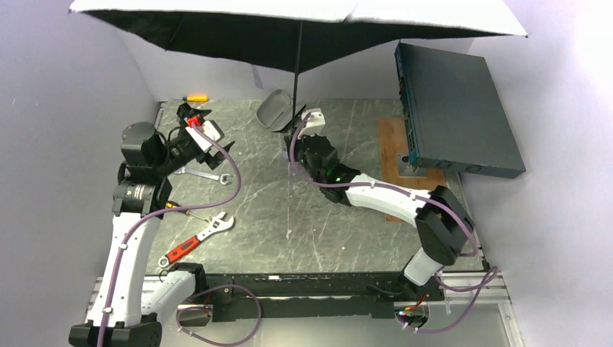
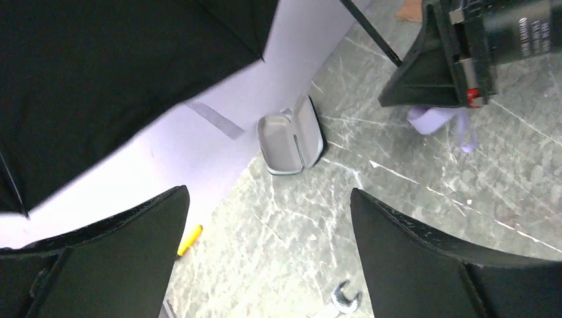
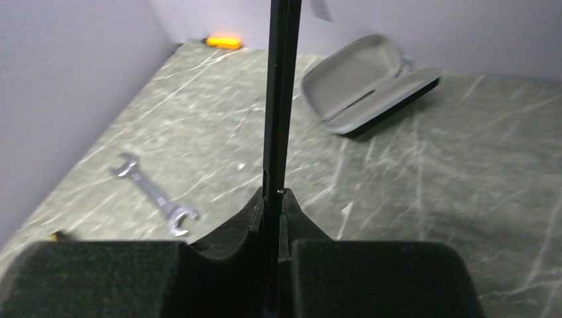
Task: Open the umbrella
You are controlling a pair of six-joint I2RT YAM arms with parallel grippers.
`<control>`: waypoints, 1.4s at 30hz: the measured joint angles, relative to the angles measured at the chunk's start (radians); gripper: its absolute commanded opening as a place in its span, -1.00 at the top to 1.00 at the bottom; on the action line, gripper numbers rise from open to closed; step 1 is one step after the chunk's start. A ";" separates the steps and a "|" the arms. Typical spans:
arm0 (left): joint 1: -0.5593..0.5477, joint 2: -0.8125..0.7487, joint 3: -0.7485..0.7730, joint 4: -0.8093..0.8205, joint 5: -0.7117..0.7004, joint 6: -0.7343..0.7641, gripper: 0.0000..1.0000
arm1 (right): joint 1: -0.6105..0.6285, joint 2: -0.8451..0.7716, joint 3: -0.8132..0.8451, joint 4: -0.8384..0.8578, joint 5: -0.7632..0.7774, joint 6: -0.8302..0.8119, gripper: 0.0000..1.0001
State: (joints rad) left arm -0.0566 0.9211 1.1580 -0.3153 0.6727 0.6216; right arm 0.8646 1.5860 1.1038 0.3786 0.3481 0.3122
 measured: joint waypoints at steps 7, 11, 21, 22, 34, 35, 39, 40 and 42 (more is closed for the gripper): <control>0.037 -0.074 -0.059 -0.068 -0.083 -0.046 -0.98 | 0.007 0.148 0.002 0.220 0.187 -0.275 1.00; 0.109 -0.118 -0.076 -0.101 -0.068 -0.066 -0.99 | 0.007 0.207 0.009 0.264 0.280 -0.394 1.00; 0.275 -0.150 -0.146 -0.222 -0.050 -0.112 -0.99 | 0.017 0.383 0.080 0.351 0.572 -0.466 1.00; 0.286 -0.144 -0.148 -0.233 -0.045 -0.116 -0.99 | 0.018 0.385 0.081 0.351 0.597 -0.467 1.00; 0.299 0.017 -0.113 -0.216 0.164 -0.247 -0.87 | 0.032 0.394 0.184 0.268 0.763 -0.371 1.00; 0.299 0.037 -0.112 -0.209 0.166 -0.254 -0.87 | 0.033 0.394 0.183 0.259 0.771 -0.366 1.00; 0.300 0.057 -0.112 -0.206 0.165 -0.270 -0.88 | 0.040 0.369 0.097 0.261 0.779 -0.359 1.00; 0.300 0.054 -0.112 -0.204 0.165 -0.270 -0.88 | 0.041 0.360 0.069 0.249 0.781 -0.346 1.00; 0.300 0.049 -0.112 -0.204 0.165 -0.272 -0.88 | 0.041 0.355 0.044 0.203 0.791 -0.308 1.00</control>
State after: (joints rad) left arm 0.2436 0.9703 1.0458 -0.5190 0.8379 0.3492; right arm 0.9054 1.9408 1.1477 0.5812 1.1389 0.0040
